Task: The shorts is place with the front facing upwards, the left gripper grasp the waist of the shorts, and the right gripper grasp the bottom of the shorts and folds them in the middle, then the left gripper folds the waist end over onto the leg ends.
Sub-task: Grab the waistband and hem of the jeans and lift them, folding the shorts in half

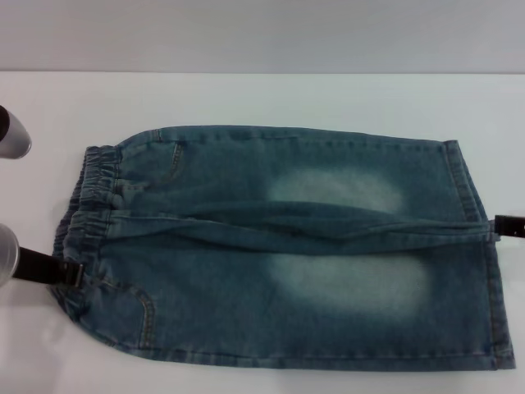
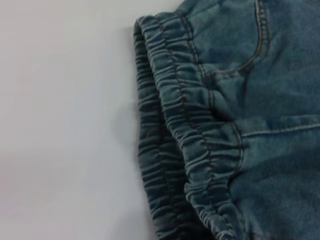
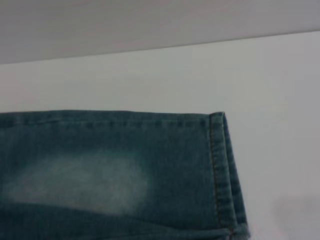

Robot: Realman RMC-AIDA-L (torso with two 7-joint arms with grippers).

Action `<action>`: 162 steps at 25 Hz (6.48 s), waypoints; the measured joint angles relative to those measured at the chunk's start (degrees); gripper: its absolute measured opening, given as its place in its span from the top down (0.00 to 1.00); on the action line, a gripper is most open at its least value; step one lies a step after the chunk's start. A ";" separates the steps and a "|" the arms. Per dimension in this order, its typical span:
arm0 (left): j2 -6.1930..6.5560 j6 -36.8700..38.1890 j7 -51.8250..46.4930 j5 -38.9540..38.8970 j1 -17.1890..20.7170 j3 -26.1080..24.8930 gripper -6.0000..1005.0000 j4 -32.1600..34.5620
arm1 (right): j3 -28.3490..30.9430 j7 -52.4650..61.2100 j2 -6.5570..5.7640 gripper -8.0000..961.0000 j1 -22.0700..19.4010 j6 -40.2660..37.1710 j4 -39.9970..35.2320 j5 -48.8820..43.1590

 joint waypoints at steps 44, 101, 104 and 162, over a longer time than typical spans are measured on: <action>-0.09 -1.13 0.00 0.29 -2.80 -0.29 0.91 -0.03 | -5.56 -0.80 0.32 0.19 -0.16 12.61 -4.36 -2.07; -0.09 -1.21 0.19 -0.06 -3.34 -0.08 0.91 0.22 | -8.27 -1.86 0.06 0.34 2.05 11.06 -7.90 -1.04; -0.09 -1.21 0.21 -0.05 -3.35 -0.09 0.91 0.33 | -8.32 -1.98 0.06 0.47 2.20 11.09 -8.17 -0.96; 0.00 15.95 0.70 -0.34 -0.86 -2.45 0.92 0.37 | -7.72 -9.14 0.27 0.94 -3.94 -17.38 -0.13 -0.90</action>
